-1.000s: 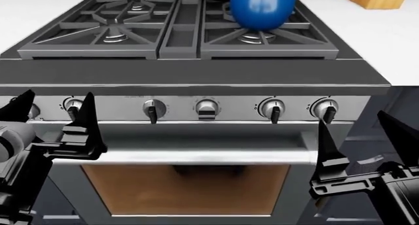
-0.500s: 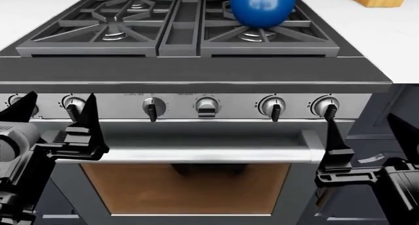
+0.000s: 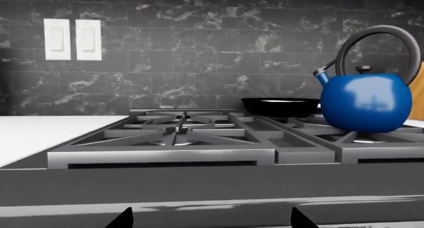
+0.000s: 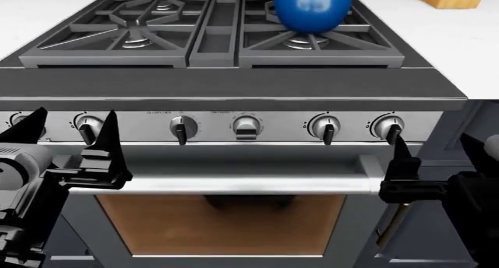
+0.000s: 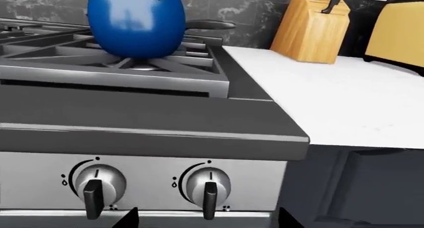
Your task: Pick the kettle from the counter and place it on a stove burner. Then turn the burner on.
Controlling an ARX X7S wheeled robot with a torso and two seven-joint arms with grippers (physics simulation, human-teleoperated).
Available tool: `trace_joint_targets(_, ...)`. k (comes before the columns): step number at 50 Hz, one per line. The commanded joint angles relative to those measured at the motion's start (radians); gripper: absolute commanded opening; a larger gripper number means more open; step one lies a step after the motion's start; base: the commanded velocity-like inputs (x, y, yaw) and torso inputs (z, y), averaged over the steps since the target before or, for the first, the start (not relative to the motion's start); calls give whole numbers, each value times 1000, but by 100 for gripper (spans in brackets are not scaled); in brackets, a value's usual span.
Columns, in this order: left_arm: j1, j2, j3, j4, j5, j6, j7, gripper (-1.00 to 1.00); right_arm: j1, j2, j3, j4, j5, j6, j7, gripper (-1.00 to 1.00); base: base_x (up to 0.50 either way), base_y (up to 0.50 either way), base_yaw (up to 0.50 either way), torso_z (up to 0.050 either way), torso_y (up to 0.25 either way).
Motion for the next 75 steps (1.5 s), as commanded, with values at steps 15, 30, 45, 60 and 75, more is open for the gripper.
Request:
trace_joint_targets(15,-26,0,33,-13,20,-6,-5,100,80,2,-71,110,-55,55,-145,100,0,0,0,0,0)
trace_joint_targets(30,-27,5,44,-29,31,3,3,100,190,-55,-148,175,-90,117,-179,100,0,0,0,0,0)
trace_joint_targets(45,-20,8,52,-41,43,13,10,100,235,-112,-202,239,-143,138,-209,100,0,0,0,0,0)
trace_joint_targets(60,-20,15,65,-57,57,22,17,100,271,-146,-223,293,-158,157,-192,100,0,0,0,0,0)
trace_joint_targets(75,-22,19,77,-65,66,28,23,100,330,-184,-271,341,-194,189,-218,100,0,0,0,0,0)
